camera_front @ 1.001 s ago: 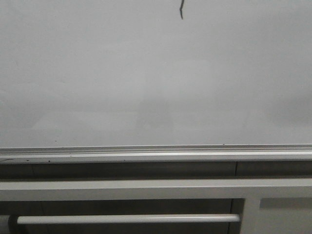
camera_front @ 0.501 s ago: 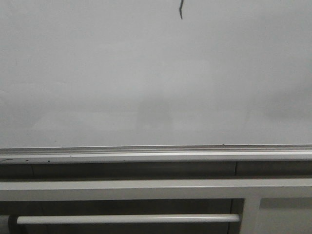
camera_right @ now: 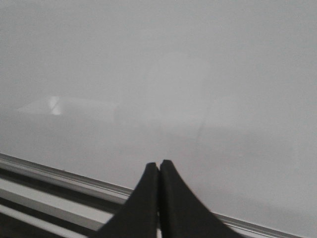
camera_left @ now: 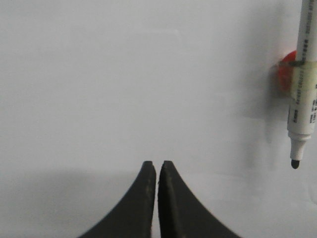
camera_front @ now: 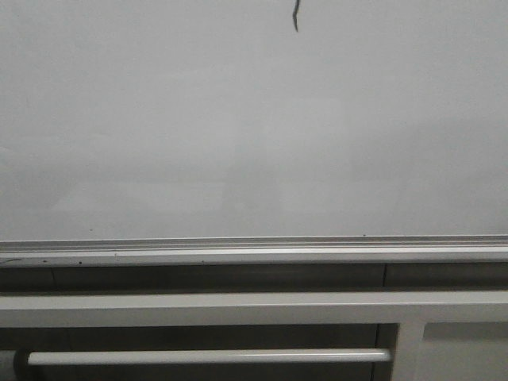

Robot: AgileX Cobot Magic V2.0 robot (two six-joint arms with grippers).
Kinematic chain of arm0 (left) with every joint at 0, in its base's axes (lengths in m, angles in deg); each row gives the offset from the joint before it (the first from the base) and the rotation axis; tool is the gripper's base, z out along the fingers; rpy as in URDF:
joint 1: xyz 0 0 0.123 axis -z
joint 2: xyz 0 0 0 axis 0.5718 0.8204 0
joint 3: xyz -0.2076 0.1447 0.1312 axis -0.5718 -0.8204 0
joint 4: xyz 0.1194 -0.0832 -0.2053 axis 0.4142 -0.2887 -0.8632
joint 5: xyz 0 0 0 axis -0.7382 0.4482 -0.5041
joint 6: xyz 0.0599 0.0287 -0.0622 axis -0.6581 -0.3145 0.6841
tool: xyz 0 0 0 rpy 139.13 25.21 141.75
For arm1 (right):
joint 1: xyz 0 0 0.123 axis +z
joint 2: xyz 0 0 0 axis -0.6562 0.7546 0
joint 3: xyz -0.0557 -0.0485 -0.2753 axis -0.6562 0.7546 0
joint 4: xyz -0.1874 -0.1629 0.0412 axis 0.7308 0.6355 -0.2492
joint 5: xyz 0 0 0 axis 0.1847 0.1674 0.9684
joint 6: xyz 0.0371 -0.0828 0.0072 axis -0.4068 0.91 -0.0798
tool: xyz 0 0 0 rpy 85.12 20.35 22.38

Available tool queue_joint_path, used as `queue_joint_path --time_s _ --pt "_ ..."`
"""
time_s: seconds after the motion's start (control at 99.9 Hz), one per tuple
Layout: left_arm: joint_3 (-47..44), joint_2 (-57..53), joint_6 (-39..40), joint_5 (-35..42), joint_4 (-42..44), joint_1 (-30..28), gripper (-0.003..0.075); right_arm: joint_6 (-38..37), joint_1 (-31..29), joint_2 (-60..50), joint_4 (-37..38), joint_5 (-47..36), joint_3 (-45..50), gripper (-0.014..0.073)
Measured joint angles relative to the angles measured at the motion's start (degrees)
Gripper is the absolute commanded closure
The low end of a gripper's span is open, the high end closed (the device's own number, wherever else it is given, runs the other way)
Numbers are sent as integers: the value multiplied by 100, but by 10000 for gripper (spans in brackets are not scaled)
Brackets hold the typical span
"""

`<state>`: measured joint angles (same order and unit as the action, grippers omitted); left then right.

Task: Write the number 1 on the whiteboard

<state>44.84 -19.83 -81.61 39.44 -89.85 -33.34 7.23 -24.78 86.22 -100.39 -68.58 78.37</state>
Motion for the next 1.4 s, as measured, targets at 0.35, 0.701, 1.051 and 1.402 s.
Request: queue_joint_path --time_s 0.35,0.701,1.051,1.402 --pt "0 0 0 0 0 0 741 -842 -202 -399 982 343 5 658" --pt "0 0 0 0 0 0 741 -893 -1300 -399 962 611 5 658" --pt "0 0 0 0 0 0 741 -893 -1947 -399 950 687 5 658" --pt "0 0 0 0 0 0 741 -893 -1959 -399 832 838 5 658"
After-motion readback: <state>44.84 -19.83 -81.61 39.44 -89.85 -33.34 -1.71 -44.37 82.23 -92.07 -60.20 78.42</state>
